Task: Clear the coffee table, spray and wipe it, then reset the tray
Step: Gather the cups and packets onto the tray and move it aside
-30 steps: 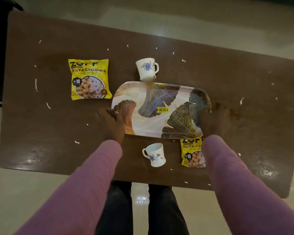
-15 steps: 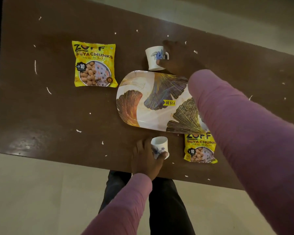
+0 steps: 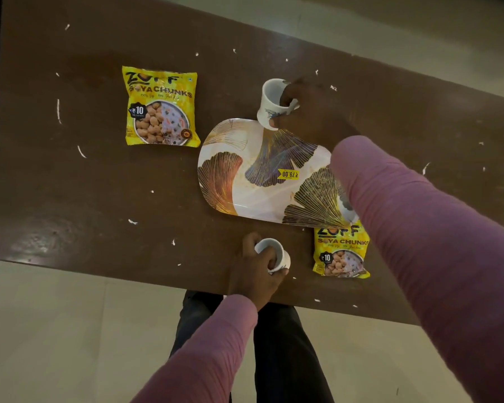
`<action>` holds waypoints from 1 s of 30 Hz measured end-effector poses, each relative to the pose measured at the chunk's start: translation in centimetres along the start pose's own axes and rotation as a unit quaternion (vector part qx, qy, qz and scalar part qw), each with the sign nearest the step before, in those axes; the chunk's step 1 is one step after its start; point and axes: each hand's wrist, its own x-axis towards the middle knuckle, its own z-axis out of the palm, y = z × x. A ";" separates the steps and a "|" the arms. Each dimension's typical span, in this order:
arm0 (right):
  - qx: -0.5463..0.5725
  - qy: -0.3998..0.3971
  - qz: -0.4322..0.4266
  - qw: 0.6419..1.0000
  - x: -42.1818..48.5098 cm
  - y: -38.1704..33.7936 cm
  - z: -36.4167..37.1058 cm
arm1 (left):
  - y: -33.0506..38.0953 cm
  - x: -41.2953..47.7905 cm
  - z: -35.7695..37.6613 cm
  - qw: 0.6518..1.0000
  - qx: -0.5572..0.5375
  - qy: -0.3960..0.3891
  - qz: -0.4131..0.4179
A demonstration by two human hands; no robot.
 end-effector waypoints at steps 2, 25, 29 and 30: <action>-0.011 0.041 -0.022 0.999 -1.4 0.5 -0.2 | 0.4 0.2 -0.7 0.994 0.050 0.048 0.084; -0.048 0.162 -0.029 0.985 -8.1 5.3 5.3 | 3.4 9.4 -2.2 0.952 0.099 0.128 0.259; -0.032 0.172 -0.033 0.984 -8.2 5.2 5.5 | 3.2 9.4 -2.2 0.952 0.101 0.125 0.261; -0.032 0.173 -0.034 0.984 -8.1 5.2 5.5 | 3.2 9.5 -2.2 0.953 0.104 0.121 0.258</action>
